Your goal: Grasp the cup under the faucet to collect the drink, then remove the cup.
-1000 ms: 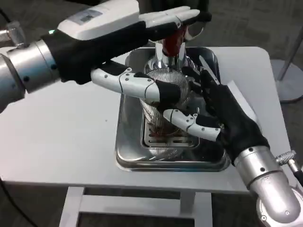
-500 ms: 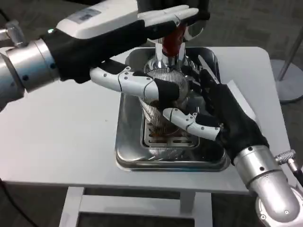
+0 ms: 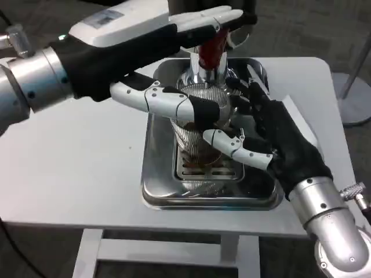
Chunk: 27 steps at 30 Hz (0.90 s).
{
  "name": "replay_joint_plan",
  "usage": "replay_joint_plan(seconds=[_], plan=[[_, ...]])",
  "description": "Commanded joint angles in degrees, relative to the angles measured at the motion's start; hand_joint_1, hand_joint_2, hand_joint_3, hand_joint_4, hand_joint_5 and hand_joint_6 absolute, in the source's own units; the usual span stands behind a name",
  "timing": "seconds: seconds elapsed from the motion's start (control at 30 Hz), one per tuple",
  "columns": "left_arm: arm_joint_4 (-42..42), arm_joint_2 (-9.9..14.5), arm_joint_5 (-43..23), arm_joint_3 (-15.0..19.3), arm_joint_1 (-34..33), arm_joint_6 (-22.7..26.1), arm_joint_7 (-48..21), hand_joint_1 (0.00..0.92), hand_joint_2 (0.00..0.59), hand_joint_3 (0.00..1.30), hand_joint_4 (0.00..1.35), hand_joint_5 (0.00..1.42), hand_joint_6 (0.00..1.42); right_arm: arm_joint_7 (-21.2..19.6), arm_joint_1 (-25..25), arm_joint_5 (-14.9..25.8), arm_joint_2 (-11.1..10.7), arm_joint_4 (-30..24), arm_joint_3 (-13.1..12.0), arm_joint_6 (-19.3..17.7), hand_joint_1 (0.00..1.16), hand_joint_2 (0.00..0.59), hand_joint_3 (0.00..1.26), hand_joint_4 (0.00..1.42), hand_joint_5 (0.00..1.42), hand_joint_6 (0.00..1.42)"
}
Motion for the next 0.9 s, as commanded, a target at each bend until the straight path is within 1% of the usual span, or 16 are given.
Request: replay_joint_plan(seconds=[0.03,0.9], plan=[[2.1,1.9,5.5,-3.1,3.6,0.7,-3.4,0.000,0.084,0.08,0.00,0.06,0.21,-0.4,0.1,0.3,-0.1,-0.2,-0.5,-1.3,0.77,0.258,0.03,0.10,0.17,0.33],[-1.4,1.9,7.6,-3.8,3.6,1.4,-3.4,0.000,0.083,0.08,0.00,0.05,0.20,0.1,1.5,1.0,-0.6,-2.1,-1.6,-1.1,0.77,0.272,0.03,0.10,0.17,0.32]])
